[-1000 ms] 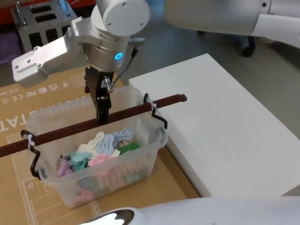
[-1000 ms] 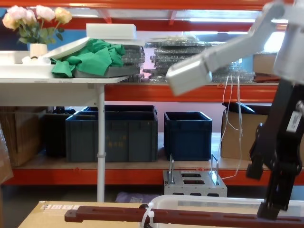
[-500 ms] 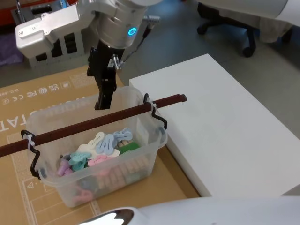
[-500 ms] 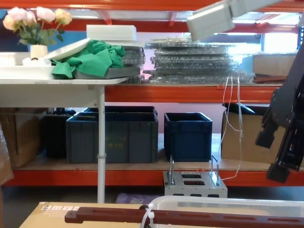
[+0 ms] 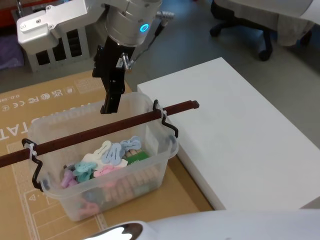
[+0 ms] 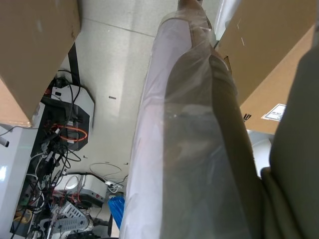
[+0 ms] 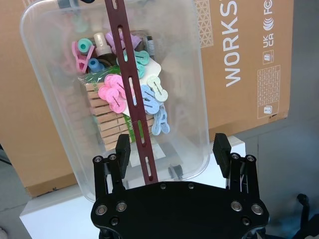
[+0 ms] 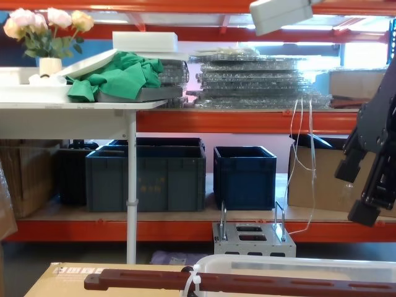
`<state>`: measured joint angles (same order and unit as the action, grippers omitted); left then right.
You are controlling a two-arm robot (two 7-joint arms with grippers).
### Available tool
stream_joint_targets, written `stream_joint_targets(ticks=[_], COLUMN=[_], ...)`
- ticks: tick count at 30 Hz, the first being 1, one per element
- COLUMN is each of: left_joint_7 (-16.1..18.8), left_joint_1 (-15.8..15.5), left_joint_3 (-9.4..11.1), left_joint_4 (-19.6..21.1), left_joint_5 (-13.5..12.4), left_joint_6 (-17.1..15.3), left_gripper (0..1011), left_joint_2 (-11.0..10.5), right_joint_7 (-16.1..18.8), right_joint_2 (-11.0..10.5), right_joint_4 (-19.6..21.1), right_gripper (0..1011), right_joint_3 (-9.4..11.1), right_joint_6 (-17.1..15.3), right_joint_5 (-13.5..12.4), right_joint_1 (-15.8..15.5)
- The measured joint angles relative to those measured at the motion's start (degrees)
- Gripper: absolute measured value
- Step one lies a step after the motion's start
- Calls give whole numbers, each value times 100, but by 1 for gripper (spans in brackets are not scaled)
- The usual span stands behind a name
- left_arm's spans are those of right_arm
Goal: Use one hand to grasp the basket and place it at the designated location.
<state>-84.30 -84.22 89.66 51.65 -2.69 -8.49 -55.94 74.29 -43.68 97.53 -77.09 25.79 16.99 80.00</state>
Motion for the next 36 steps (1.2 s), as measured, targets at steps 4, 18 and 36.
stream_joint_targets(ticks=[4, 18, 36], left_joint_7=[0, 0, 0], left_joint_1=[0, 0, 0], left_joint_3=[0, 0, 0], left_joint_4=[0, 0, 0], left_joint_5=[0, 1, 0], left_joint_6=[0, 0, 0], left_gripper=[0, 0, 0], left_joint_2=[0, 0, 0], right_joint_7=[14, 84, 160], right_joint_2=[1, 88, 424], right_joint_4=[10, 93, -126], right_gripper=[1000, 1001, 1001], right_joint_3=[18, -84, -432], right_joint_6=[0, -32, -90], right_joint_5=[7, 126, 387], right_joint_1=[-17, -96, -177])
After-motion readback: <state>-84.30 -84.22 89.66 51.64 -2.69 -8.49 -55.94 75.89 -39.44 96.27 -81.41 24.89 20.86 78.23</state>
